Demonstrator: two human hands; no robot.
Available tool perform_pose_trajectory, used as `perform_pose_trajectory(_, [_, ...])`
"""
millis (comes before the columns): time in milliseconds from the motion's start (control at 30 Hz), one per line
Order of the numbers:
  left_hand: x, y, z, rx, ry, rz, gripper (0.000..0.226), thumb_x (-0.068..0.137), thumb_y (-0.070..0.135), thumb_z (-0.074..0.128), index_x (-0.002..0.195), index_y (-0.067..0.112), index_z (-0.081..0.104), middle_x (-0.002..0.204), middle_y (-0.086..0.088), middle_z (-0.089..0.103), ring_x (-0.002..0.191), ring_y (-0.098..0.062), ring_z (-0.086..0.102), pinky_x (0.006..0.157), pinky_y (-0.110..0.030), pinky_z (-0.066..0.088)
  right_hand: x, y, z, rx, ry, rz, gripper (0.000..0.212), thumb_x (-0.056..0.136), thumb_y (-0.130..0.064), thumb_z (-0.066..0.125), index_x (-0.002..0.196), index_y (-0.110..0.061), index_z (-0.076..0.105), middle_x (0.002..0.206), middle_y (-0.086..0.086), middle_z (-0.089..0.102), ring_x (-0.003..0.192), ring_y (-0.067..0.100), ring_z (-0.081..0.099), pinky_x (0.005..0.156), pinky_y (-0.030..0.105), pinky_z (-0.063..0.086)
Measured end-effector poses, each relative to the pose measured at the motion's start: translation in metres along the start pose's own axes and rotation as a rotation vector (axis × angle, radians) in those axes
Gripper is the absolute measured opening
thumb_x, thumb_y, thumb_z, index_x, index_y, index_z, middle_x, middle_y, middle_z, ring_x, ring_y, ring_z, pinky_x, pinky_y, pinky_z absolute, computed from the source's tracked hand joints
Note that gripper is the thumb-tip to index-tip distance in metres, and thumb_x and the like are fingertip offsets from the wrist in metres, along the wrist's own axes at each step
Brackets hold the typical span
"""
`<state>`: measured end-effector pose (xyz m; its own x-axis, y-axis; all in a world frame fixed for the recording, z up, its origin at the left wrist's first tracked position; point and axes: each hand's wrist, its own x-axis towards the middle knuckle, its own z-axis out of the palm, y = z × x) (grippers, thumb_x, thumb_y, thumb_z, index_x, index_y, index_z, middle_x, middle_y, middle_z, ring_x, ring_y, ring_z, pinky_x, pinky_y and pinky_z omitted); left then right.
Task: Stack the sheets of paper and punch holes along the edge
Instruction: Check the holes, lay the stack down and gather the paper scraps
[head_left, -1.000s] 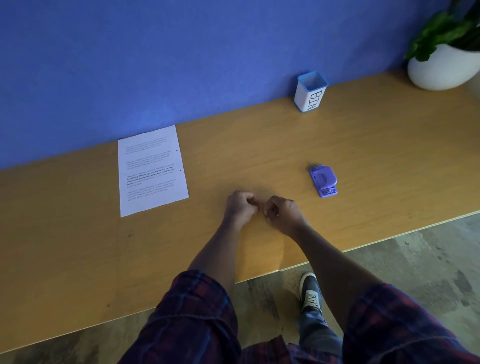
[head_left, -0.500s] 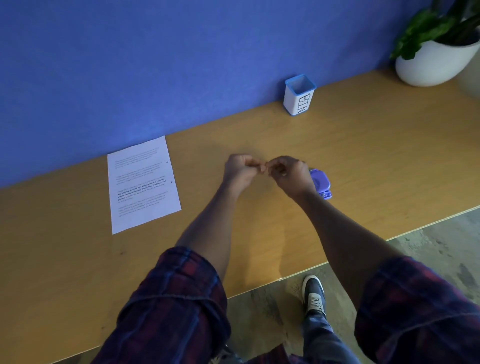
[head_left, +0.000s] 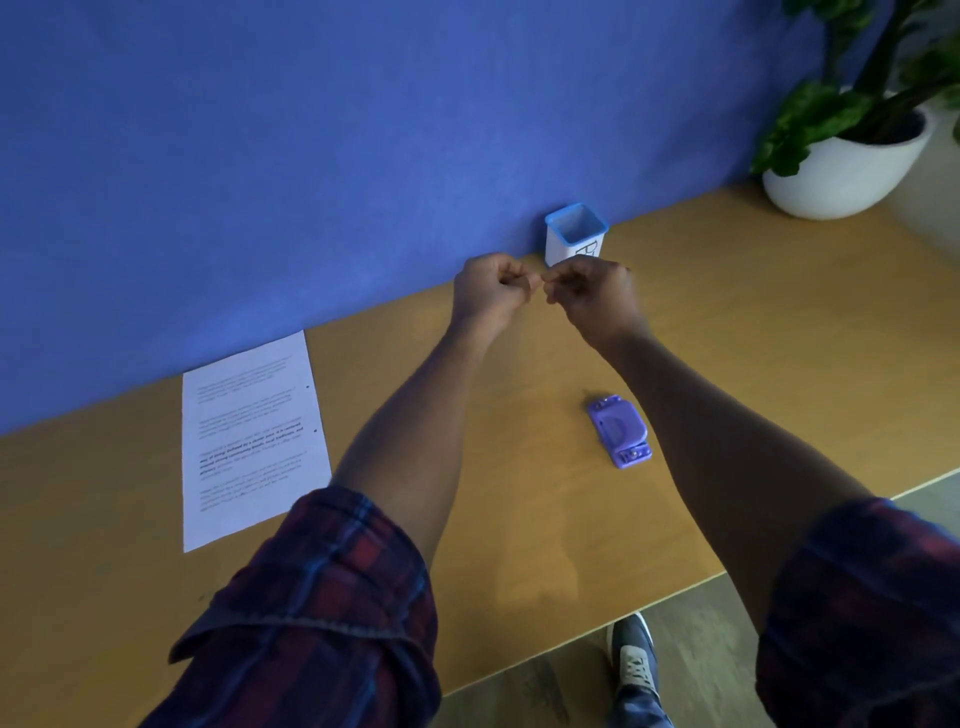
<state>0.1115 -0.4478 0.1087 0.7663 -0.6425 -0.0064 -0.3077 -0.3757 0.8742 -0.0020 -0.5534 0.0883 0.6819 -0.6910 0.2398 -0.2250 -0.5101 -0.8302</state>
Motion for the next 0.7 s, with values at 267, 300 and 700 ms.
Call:
perform_pose_trajectory(267, [0.042, 0.019, 0.025, 0.004, 0.079, 0.017, 0.009, 0.087, 0.008, 0.071, 0.091, 0.006, 0.078, 0.090, -0.004, 0.079, 0.090, -0.018, 0.074, 0.086, -0.032, 0.059, 0.046, 0.024, -0.028, -0.101, 0.056, 0.058, 0.010, 0.089, -0.002, 0.064, 0.093, -0.006, 0.073, 0.078, -0.004, 0.067, 0.067, 0.009, 0.063, 0.058, -0.001, 0.039])
perform_pose_trajectory(300, [0.048, 0.021, 0.028, 0.005, 0.078, 0.022, 0.009, 0.086, 0.008, 0.071, 0.091, 0.006, 0.078, 0.091, -0.004, 0.079, 0.091, -0.018, 0.075, 0.089, -0.033, 0.059, 0.051, 0.028, -0.031, -0.100, 0.068, 0.070, 0.009, 0.089, -0.003, 0.064, 0.093, -0.006, 0.072, 0.078, -0.004, 0.067, 0.066, 0.008, 0.063, 0.056, 0.000, 0.038])
perform_pose_trajectory(700, [0.104, 0.025, 0.066, 0.033, 0.114, 0.042, 0.010, 0.086, 0.007, 0.072, 0.087, 0.013, 0.080, 0.083, 0.006, 0.077, 0.084, -0.007, 0.073, 0.083, -0.024, 0.059, 0.107, 0.053, -0.039, -0.094, 0.178, 0.140, 0.017, 0.088, 0.000, 0.060, 0.095, -0.006, 0.073, 0.094, 0.007, 0.076, 0.089, 0.019, 0.070, 0.062, 0.004, 0.042])
